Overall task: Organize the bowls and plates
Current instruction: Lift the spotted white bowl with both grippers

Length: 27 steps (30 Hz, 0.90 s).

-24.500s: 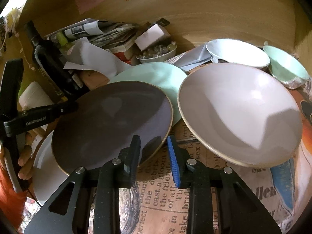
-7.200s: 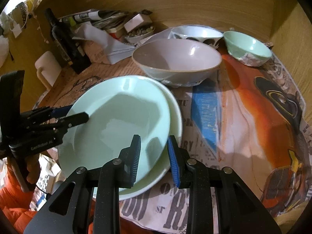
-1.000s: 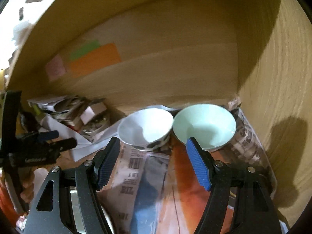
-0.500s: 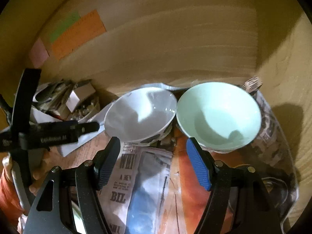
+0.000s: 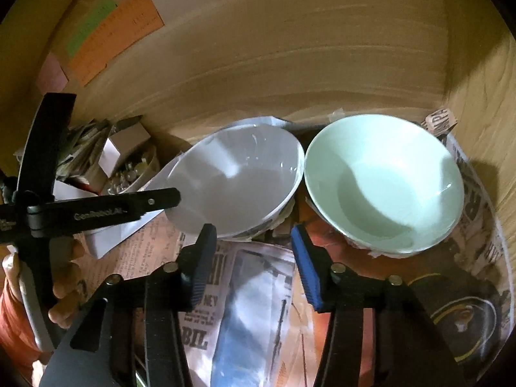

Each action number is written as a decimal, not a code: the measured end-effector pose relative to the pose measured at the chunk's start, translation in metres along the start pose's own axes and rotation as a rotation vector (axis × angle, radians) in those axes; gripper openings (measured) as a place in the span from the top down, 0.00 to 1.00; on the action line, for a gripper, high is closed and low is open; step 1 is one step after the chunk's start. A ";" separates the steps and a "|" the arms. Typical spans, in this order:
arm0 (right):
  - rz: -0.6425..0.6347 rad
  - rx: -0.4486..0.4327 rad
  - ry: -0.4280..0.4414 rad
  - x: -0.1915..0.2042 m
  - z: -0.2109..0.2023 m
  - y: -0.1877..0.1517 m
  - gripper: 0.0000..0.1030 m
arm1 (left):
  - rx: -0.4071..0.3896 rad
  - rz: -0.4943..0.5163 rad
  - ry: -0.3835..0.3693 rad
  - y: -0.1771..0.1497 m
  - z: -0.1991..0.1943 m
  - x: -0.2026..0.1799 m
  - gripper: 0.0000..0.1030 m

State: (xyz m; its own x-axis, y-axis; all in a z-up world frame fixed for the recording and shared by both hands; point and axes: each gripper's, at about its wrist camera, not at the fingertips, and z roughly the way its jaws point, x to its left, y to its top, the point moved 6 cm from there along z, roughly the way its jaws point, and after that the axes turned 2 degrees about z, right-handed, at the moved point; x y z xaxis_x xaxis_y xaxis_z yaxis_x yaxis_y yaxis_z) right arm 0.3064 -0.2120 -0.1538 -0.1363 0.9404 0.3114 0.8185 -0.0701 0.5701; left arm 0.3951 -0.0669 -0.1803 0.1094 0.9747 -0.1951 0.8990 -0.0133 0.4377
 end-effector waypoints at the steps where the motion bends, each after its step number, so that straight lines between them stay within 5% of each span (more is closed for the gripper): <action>1: 0.000 0.003 -0.002 0.000 0.001 0.000 0.57 | 0.010 0.005 -0.007 -0.001 0.004 -0.001 0.68; 4: 0.001 0.011 -0.006 0.000 0.003 -0.002 0.60 | 0.030 0.032 -0.022 -0.004 0.010 -0.008 0.83; 22: -0.007 0.066 -0.005 -0.001 0.023 -0.013 0.62 | 0.091 0.169 0.034 -0.063 -0.021 0.003 0.82; 27: -0.023 0.111 0.009 0.003 0.036 -0.021 0.79 | 0.089 0.237 0.047 -0.078 -0.029 -0.001 0.82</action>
State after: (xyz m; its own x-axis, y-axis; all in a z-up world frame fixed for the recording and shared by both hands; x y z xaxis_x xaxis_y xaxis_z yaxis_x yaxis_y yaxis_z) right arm 0.3089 -0.1958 -0.1924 -0.1607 0.9383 0.3061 0.8720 -0.0103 0.4894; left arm 0.3125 -0.0604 -0.1885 0.3032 0.9514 -0.0543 0.8849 -0.2600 0.3866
